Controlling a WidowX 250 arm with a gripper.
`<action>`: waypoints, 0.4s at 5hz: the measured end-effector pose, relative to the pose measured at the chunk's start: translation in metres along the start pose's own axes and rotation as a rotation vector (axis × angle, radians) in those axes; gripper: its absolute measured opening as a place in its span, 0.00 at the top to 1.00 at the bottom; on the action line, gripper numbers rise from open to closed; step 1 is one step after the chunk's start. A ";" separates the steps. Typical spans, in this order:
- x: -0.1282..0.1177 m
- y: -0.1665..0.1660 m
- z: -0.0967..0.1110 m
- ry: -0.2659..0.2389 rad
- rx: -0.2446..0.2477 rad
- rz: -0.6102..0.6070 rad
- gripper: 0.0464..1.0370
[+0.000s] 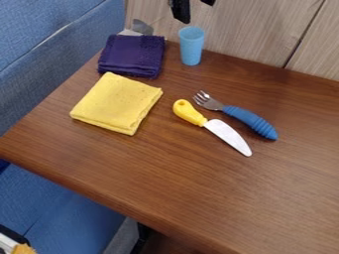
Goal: Moved the blue fork to the bottom right side of the yellow cloth
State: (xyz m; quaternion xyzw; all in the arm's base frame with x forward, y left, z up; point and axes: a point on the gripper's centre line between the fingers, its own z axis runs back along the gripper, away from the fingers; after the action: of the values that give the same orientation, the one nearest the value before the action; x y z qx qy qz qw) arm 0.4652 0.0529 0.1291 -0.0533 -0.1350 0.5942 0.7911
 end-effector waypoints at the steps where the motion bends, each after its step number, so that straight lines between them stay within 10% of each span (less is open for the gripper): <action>1: -0.003 0.006 -0.018 0.017 0.043 0.004 0.04; 2: -0.026 0.012 -0.033 0.034 0.089 0.034 0.04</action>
State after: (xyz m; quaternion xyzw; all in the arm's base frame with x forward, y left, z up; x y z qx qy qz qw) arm 0.4567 0.0336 0.0902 -0.0303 -0.0939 0.6118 0.7848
